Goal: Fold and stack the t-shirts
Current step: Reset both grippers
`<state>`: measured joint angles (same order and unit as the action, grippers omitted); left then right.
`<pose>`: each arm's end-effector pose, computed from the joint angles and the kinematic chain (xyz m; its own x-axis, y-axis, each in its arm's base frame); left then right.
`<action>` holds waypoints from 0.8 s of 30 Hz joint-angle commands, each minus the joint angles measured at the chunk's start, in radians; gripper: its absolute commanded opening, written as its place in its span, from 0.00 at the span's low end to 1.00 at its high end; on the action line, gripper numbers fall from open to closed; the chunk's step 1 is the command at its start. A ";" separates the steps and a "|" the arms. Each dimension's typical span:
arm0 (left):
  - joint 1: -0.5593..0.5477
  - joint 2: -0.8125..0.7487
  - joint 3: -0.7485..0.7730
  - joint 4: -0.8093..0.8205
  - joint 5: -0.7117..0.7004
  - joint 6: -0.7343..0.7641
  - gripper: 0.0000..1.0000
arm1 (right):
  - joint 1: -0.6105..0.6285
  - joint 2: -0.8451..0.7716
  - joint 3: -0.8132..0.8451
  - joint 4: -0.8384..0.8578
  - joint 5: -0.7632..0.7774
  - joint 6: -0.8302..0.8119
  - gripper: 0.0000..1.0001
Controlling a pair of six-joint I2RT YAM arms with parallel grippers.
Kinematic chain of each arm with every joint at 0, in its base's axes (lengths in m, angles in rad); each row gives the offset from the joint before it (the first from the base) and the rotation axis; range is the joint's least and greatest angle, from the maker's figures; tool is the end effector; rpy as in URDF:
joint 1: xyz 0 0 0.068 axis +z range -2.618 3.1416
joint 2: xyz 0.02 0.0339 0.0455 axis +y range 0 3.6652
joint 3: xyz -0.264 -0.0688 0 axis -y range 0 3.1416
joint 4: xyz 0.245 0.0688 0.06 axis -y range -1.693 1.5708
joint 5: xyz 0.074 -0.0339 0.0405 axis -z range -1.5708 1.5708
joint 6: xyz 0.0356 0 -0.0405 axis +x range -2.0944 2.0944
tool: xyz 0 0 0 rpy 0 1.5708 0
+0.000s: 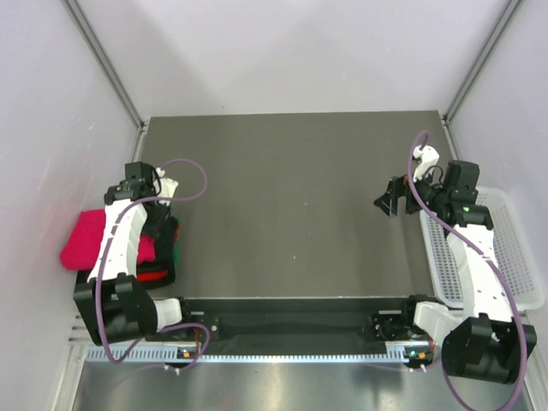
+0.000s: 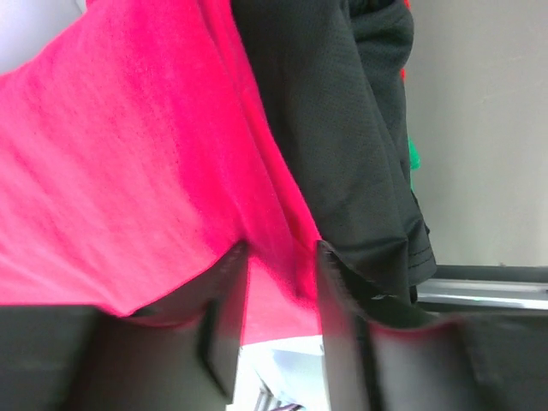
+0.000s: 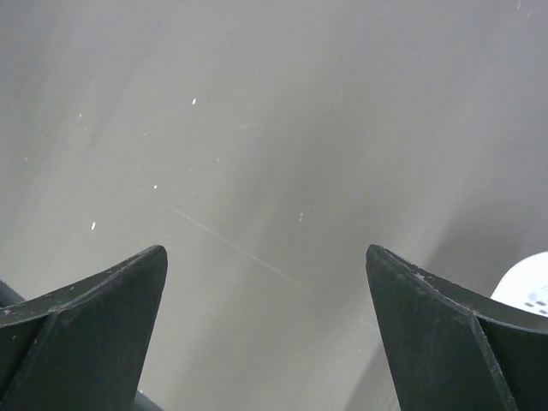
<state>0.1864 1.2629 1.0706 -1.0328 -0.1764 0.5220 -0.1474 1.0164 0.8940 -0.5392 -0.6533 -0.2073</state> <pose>0.2238 0.0486 0.2746 -0.9215 0.3257 -0.2114 0.2522 0.9160 0.3121 0.2131 -0.0098 0.3048 -0.5211 -0.0879 -0.8490 -0.4752 0.8562 0.2030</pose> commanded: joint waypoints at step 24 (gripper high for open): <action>-0.073 0.050 -0.043 0.088 -0.133 -0.082 0.00 | -0.023 -0.015 -0.027 0.054 -0.045 -0.006 1.00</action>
<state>0.1257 1.3289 1.0039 -0.9615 -0.3000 0.4633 -0.1555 1.0164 0.8745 -0.5186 -0.6716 -0.2073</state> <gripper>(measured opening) 0.024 0.996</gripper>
